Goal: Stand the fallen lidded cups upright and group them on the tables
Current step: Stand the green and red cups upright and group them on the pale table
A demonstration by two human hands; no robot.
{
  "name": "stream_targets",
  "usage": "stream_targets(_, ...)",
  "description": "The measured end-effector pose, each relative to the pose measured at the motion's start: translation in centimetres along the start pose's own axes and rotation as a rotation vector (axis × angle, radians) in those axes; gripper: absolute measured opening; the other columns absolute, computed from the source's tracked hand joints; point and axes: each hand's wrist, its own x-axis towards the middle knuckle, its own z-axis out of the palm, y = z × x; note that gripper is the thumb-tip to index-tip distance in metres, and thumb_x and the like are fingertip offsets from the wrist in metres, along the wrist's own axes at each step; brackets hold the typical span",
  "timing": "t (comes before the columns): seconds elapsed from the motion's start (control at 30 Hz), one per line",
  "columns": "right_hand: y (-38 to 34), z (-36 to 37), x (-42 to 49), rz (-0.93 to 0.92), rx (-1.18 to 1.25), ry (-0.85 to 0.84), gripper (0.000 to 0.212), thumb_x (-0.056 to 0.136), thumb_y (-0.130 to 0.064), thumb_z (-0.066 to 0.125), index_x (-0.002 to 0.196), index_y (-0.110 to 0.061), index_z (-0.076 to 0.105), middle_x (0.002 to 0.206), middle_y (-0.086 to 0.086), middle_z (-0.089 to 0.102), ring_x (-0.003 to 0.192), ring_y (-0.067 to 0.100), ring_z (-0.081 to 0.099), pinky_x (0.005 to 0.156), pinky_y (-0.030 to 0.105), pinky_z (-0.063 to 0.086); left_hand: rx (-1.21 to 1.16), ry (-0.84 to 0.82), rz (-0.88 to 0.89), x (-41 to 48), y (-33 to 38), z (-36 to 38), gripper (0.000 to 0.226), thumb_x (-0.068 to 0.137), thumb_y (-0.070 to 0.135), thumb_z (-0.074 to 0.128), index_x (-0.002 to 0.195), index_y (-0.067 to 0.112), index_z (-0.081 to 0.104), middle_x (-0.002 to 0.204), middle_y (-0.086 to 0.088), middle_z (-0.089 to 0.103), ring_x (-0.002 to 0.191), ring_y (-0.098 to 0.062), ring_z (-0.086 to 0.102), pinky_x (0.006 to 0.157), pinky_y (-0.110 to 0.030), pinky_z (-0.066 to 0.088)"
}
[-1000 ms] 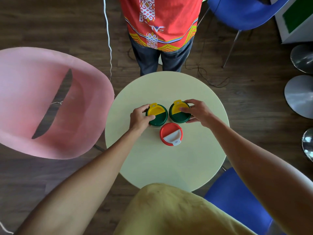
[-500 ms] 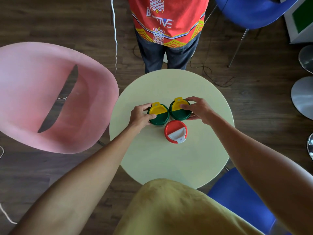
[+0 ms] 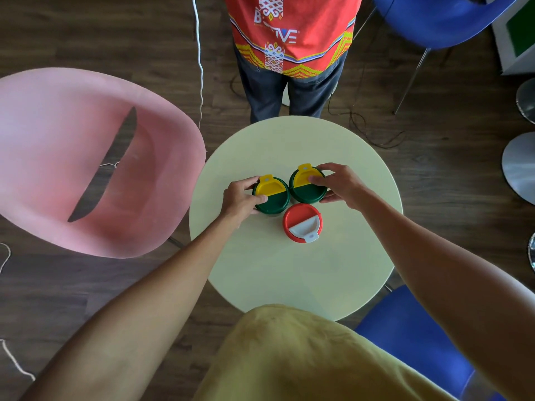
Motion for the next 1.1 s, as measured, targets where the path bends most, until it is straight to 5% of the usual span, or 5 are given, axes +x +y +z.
stream_targets(0.3, 0.2, 0.3, -0.4, -0.038, -0.1, 0.019, 0.048, 0.084, -0.038, 0.072, 0.128, -0.027, 0.056, 0.119, 0.01, 0.063, 0.107, 0.028, 0.063, 0.078, 0.038, 0.057, 0.08, 0.021, 0.009, 0.1, -0.3, 0.0, 0.059, 0.08, 0.005, 0.076, 0.135, 0.021, 0.058, 0.131, -0.005, 0.061, 0.109, -0.028, 0.065, 0.08, -0.044, 0.062)
stream_targets(0.47, 0.5, 0.5, -0.4, -0.043, -0.102, 0.029, 0.053, 0.085, -0.04, 0.07, 0.132, -0.024, 0.054, 0.122, 0.011, 0.062, 0.11, 0.027, 0.061, 0.074, 0.034, 0.056, 0.153, 0.046, 0.025, 0.2, -0.8, 0.0, 0.055, 0.078, 0.015, 0.078, 0.129, 0.022, 0.061, 0.125, -0.001, 0.066, 0.114, -0.023, 0.062, 0.097, -0.045, 0.054)
stream_targets(0.63, 0.6, 0.5, -0.9, -0.094, -0.174, 0.084, 0.055, 0.085, -0.042, 0.068, 0.133, -0.021, 0.053, 0.121, 0.012, 0.063, 0.104, 0.028, 0.061, 0.083, 0.039, 0.052, 0.246, 0.071, 0.076, -0.1, -0.5, 0.0, 0.052, 0.085, 0.025, 0.073, 0.133, 0.018, 0.056, 0.132, -0.003, 0.06, 0.12, -0.021, 0.056, 0.092, -0.027, 0.043)
stream_targets(0.83, 0.3, -0.1, -2.7, -0.301, -0.303, 0.321, 0.04, 0.088, -0.037, 0.066, 0.122, -0.017, 0.061, 0.115, 0.01, 0.065, 0.102, 0.025, 0.06, 0.076, 0.03, 0.045, 0.643, 0.311, 0.31, -1.6, 1.1, 0.0, 0.034, 0.092, 0.025, 0.061, 0.125, 0.018, 0.058, 0.126, -0.005, 0.06, 0.116, -0.026, 0.056, 0.085, -0.038, 0.048)
stream_targets(1.1, 1.0, -1.9, -8.5, -0.321, -0.22, 0.427, 0.031, 0.089, -0.032, 0.065, 0.116, -0.018, 0.064, 0.101, 0.006, 0.071, 0.083, 0.021, 0.062, 0.066, 0.027, 0.044, 0.771, 0.203, 0.616, -3.9, 5.2, 3.4, 0.022, 0.089, 0.017, 0.058, 0.109, 0.018, 0.067, 0.107, -0.002, 0.071, 0.1, -0.029, 0.062, 0.082, -0.041, 0.052)
